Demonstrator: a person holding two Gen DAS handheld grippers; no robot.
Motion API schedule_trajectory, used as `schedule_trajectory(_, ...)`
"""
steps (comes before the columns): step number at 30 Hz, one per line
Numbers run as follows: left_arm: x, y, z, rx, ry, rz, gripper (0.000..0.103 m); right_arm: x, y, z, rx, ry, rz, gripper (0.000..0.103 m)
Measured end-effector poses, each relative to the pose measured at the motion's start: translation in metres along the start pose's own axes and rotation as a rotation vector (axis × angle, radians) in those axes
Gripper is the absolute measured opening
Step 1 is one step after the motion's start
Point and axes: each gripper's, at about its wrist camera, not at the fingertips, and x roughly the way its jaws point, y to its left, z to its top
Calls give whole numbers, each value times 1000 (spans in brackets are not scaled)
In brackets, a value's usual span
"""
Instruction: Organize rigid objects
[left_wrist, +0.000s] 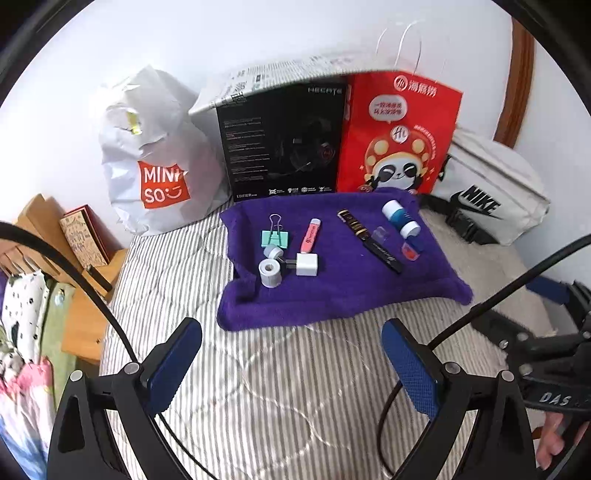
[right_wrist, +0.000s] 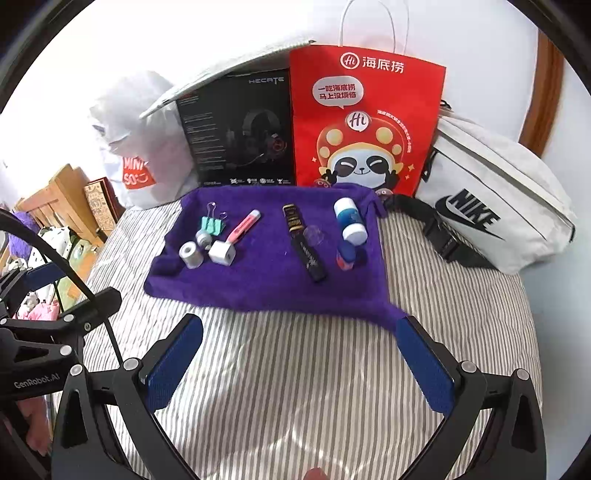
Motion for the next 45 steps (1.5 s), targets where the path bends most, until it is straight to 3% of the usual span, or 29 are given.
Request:
schedule_trajectory(13, -23, -1, -29, -23, -11, 23, 99, -27, 8, -38, 4, 6, -6, 103)
schedule_trajectory(45, -20, -9, -31, -2, 9, 18, 99, -38, 6, -39, 20, -19, -9, 103)
